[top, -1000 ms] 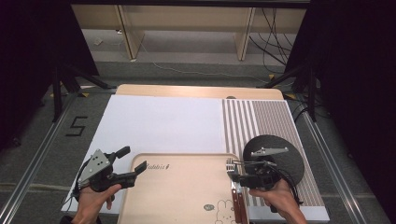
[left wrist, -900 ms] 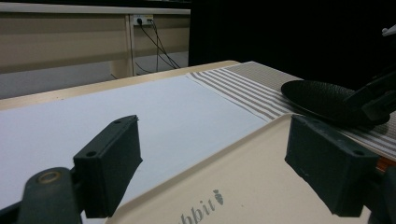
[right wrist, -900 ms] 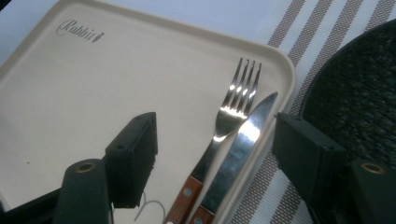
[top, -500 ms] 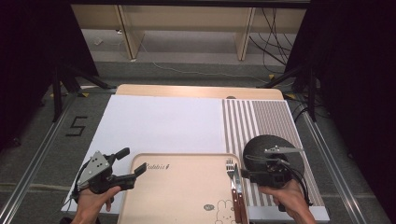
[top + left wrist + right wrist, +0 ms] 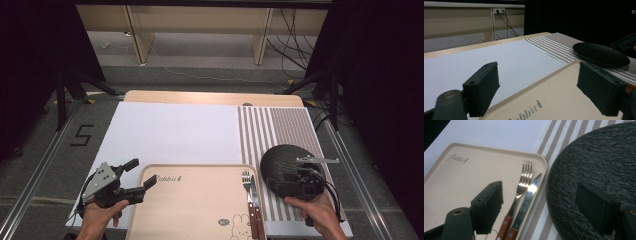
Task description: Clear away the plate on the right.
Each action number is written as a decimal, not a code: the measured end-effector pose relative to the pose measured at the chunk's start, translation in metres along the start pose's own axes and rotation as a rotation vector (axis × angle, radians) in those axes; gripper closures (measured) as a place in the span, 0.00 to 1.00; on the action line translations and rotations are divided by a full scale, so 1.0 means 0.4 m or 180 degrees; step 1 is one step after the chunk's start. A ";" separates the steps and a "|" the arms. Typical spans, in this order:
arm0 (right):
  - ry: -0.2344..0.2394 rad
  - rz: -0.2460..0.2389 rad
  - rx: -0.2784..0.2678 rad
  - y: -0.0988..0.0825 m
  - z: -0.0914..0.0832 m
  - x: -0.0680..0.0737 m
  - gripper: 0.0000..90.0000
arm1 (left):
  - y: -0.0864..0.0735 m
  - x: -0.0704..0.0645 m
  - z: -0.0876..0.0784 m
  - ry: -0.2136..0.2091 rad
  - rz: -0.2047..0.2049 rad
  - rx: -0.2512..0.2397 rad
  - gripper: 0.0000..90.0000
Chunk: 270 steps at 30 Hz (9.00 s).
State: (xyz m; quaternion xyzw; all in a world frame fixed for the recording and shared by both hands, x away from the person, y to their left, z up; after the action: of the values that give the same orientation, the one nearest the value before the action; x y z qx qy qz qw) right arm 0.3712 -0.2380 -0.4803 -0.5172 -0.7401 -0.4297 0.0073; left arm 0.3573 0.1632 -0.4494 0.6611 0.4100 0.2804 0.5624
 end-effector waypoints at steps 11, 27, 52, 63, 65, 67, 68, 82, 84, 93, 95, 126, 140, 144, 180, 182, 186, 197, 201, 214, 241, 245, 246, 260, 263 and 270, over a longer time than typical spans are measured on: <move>0.0057 0.0341 -0.0280 0.006 -0.031 -0.033 0.25 | 0.000 -0.002 0.006 -0.0038 0.0009 -0.0022 0.18; -0.0138 0.0560 -0.0543 -0.012 -0.087 -0.090 0.25 | -0.002 0.002 0.001 0.0001 0.0031 0.0009 0.18; -0.0250 0.1263 -0.0823 -0.081 -0.172 -0.182 0.26 | 0.001 -0.001 0.001 0.0000 0.0049 0.0001 0.18; -0.0120 0.1676 -0.0975 -0.109 -0.195 -0.212 0.26 | 0.002 -0.003 0.001 -0.0006 0.0053 -0.0006 0.18; -0.0158 0.1695 -0.0991 -0.114 -0.191 -0.222 0.26 | 0.002 -0.003 0.001 -0.0011 0.0061 -0.0006 0.18; -0.0098 0.1747 -0.0982 -0.120 -0.194 -0.224 0.26 | 0.002 -0.003 0.001 -0.0004 0.0050 -0.0008 0.18; -0.0114 0.1753 -0.1003 -0.122 -0.191 -0.230 0.26 | 0.002 -0.003 0.001 -0.0005 0.0048 -0.0010 0.18; -0.0076 0.2032 -0.0931 -0.143 -0.178 -0.246 0.27 | 0.002 -0.004 0.002 -0.0021 0.0061 -0.0007 0.18; -0.0086 0.2035 -0.0944 -0.144 -0.175 -0.251 0.28 | 0.001 -0.004 0.002 -0.0024 0.0068 -0.0006 0.18; 0.0003 0.2188 -0.0946 -0.148 -0.164 -0.254 0.30 | 0.002 -0.005 0.002 -0.0031 0.0075 -0.0009 0.18; 0.0007 0.2177 -0.0928 -0.151 -0.161 -0.255 0.30 | 0.002 -0.005 0.002 -0.0031 0.0075 -0.0008 0.18; 0.0137 0.2278 -0.0938 -0.149 -0.132 -0.277 0.38 | 0.002 -0.007 0.004 -0.0032 0.0059 -0.0008 0.18; 0.0281 0.2333 -0.0969 -0.145 -0.128 -0.278 0.41 | 0.000 -0.008 0.006 -0.0048 0.0078 -0.0003 0.18; 0.0305 0.2420 -0.1034 -0.140 -0.127 -0.281 0.42 | 0.000 -0.008 0.007 -0.0048 0.0076 0.0000 0.18; 0.0312 0.2638 -0.1160 -0.157 -0.117 -0.310 0.71 | -0.001 -0.007 0.008 -0.0046 0.0075 0.0012 0.18; 0.0309 0.2666 -0.1156 -0.159 -0.117 -0.310 0.73 | -0.001 -0.007 0.008 -0.0042 0.0075 0.0016 0.18; 0.0299 0.2621 -0.1206 -0.158 -0.118 -0.315 0.76 | -0.001 -0.007 0.008 -0.0045 0.0075 0.0011 0.18; 0.0283 0.2725 -0.1125 -0.172 -0.120 -0.317 0.86 | -0.001 -0.008 0.009 -0.0043 0.0072 0.0017 0.18; 0.0267 0.2678 -0.1161 -0.173 -0.120 -0.321 0.88 | -0.001 -0.007 0.009 -0.0042 0.0072 0.0016 0.18; 0.0480 0.2791 -0.1495 -0.145 -0.136 -0.310 0.95 | -0.001 -0.009 0.011 -0.0048 0.0065 0.0008 0.18; 0.0431 0.2866 -0.1746 -0.142 -0.170 -0.316 0.96 | 0.001 -0.007 0.009 -0.0038 0.0074 0.0005 0.18; 0.0477 0.2855 -0.1884 -0.133 -0.183 -0.310 0.96 | 0.001 -0.005 0.009 -0.0029 0.0045 -0.0001 0.18; 0.0537 0.2931 -0.1929 -0.126 -0.187 -0.304 0.96 | 0.001 -0.005 0.008 -0.0032 0.0054 0.0001 0.18; 0.0733 0.2853 -0.1988 -0.108 -0.199 -0.252 0.95 | 0.002 -0.005 0.008 -0.0031 0.0063 -0.0003 0.18; 0.0772 0.2848 -0.2016 -0.099 -0.197 -0.235 0.95 | 0.002 -0.005 0.008 -0.0033 0.0058 -0.0003 0.18; 0.0920 0.2761 -0.2020 -0.081 -0.181 -0.186 0.95 | 0.002 -0.005 0.008 -0.0030 0.0065 -0.0004 0.18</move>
State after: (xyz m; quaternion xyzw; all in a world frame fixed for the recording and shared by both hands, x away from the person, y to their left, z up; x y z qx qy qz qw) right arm 0.3492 -0.3442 -0.4887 -0.6871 -0.2851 -0.6558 0.1288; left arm 0.3590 0.1599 -0.4493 0.6663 0.4003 0.2832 0.5618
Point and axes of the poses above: each handheld gripper's, and its own axes: z roughly forward along the jaws, y roughly out of its top, x roughly to its left, the point moved 9 cm from there along z, roughly forward along the jaws, and after that the axes turned 10 degrees about y, right-handed, at the moved point
